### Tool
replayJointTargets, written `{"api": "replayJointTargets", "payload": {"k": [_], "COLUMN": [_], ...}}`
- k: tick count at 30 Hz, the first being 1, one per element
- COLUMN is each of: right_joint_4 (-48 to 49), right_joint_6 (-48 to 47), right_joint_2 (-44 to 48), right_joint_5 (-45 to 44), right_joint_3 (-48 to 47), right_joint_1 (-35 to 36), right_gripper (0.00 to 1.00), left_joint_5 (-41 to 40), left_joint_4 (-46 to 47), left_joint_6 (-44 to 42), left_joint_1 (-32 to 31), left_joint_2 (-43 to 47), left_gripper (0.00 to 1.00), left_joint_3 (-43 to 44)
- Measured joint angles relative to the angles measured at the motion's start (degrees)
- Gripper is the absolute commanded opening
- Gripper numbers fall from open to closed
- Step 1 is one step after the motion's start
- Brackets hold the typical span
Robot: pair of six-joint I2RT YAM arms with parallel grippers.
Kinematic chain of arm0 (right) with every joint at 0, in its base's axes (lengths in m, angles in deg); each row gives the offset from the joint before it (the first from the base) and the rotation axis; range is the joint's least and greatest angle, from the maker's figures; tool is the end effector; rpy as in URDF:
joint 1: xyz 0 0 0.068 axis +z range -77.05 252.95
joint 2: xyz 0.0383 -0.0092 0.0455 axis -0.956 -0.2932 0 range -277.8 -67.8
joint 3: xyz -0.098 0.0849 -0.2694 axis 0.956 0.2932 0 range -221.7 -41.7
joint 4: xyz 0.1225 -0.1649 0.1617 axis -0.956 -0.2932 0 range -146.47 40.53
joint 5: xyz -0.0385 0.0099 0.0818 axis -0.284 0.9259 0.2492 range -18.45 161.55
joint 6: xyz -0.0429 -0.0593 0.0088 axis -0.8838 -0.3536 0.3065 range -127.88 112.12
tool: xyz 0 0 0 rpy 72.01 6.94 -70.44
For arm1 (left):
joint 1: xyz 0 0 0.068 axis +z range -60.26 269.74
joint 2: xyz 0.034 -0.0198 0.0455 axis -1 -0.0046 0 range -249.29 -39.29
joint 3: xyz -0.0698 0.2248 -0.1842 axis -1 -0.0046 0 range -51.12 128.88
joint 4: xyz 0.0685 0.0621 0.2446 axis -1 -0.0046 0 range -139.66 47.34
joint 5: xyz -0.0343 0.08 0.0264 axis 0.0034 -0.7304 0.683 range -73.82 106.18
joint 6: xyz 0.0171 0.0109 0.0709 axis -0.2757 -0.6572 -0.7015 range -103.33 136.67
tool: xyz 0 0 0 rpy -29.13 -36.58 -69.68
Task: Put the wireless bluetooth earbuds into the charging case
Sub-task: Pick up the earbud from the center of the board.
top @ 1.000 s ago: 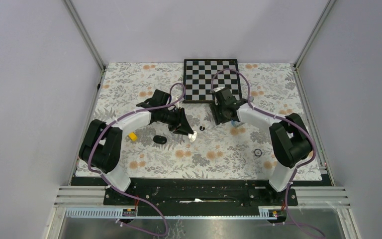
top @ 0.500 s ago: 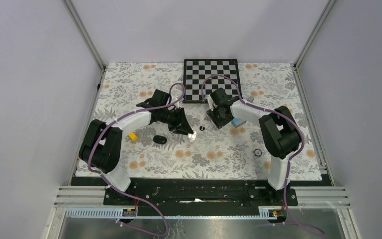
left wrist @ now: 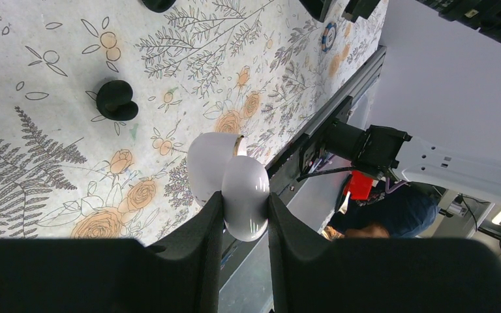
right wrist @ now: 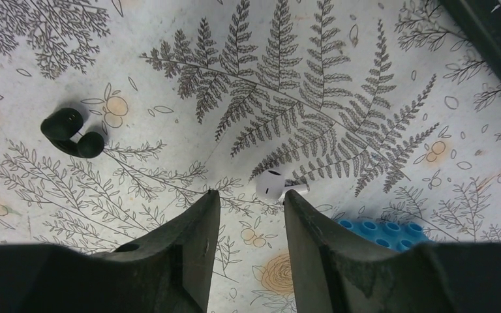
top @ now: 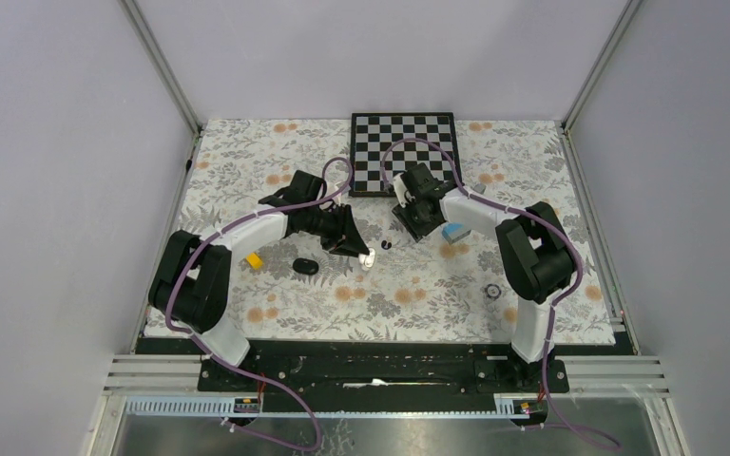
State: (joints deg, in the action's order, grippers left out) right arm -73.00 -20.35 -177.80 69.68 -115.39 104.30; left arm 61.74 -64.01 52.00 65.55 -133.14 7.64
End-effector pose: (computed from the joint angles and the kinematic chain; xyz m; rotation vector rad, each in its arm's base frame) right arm 0.3602 0.2171 0.1730 -0.9655 2.4316 0.0737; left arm 0.2915 -0.1791 0.2144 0.0779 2.7134 -1.3847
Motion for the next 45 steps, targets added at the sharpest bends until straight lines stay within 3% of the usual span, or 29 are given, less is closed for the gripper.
{"api": "replayJointTargets", "payload": {"k": [18, 22, 32, 40, 45], "right_joint_4": [0.7, 0.7, 0.7, 1.6, 1.5], "right_joint_6": [-1.0, -0.9, -0.1, 1.0, 2.0], "right_joint_2": [-2.8, -2.8, -2.8, -2.2, -1.9], "right_joint_5": [-0.1, 0.0, 0.0, 0.0, 0.2], "right_joint_3": [-1.4, -1.4, -1.4, -0.5, -0.2], "right_joint_1": [0.0, 0.0, -0.1, -0.2, -0.2], "right_gripper": [0.36, 0.40, 0.38, 0.50, 0.50], "left_joint_5": [-0.4, -0.4, -0.4, -0.5, -0.5], "left_joint_4": [-0.1, 0.0, 0.0, 0.0, 0.0], "left_joint_6": [0.3, 0.3, 0.3, 0.3, 0.3], "left_joint_1": [0.0, 0.0, 0.0, 0.0, -0.2], "left_joint_2": [0.7, 1.0, 1.0, 1.0, 1.0], "left_gripper": [0.00, 0.00, 0.00, 0.00, 0.00], "left_joint_3": [-0.4, -0.4, -0.4, -0.4, -0.4]}}
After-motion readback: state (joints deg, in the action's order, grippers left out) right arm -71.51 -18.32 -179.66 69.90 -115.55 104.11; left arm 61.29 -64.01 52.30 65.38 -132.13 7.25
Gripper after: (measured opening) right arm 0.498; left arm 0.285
